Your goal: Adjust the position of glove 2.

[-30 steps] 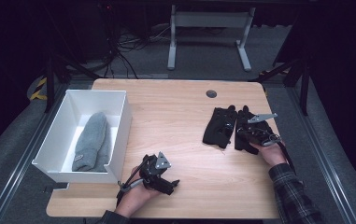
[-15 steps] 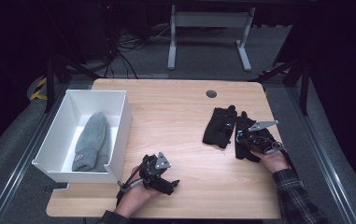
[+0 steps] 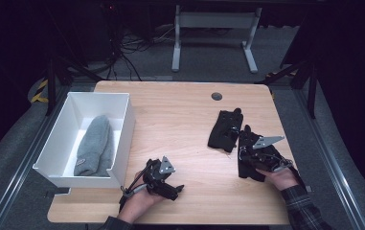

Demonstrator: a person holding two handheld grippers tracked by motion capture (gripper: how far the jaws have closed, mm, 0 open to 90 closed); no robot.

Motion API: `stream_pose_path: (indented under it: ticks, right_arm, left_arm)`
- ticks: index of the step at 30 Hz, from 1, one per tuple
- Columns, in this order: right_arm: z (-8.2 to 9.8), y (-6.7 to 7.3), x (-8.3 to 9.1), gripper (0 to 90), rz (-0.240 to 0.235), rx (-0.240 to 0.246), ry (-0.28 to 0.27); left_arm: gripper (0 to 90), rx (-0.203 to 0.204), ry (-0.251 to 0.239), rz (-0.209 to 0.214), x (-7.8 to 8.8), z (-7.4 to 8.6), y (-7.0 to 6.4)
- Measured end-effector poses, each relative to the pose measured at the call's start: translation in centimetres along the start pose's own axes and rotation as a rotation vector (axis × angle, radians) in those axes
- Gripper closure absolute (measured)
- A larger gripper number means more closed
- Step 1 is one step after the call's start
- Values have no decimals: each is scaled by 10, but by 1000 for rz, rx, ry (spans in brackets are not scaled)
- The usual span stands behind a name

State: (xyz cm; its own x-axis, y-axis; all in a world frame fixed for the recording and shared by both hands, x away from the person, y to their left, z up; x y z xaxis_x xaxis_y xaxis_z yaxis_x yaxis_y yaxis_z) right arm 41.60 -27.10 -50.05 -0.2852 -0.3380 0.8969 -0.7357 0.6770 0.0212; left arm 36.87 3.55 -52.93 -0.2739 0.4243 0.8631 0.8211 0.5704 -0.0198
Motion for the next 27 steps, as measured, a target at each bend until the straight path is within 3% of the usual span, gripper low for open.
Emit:
stream_pose_path:
  ticks: [13,24,27]
  right_arm:
    - [9,42,2,900,-109,101,13]
    - [18,66,5,900,-161,150,27]
    - [15,69,8,900,-154,159,10]
  left_arm:
    - [2,-1,1,-1,0,0,0]
    - [2,0,0,-1,0,0,0]
    - [2,1,0,-1,0,0,0]
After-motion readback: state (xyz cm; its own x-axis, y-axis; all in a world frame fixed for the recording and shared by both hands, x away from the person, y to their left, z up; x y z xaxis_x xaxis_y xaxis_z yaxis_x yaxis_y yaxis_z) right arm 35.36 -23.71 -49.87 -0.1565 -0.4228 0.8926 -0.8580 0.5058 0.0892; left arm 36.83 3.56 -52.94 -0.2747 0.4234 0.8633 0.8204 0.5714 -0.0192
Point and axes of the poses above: each handheld gripper's, and its own axes: x roughly backward along the jaws, z roughly out of its underside, y roughly to its left, the point moved 7 cm from there along -x, roughly forward along the jaws, and after that the axes turned 13 degrees about y, right-handed, at the moved point
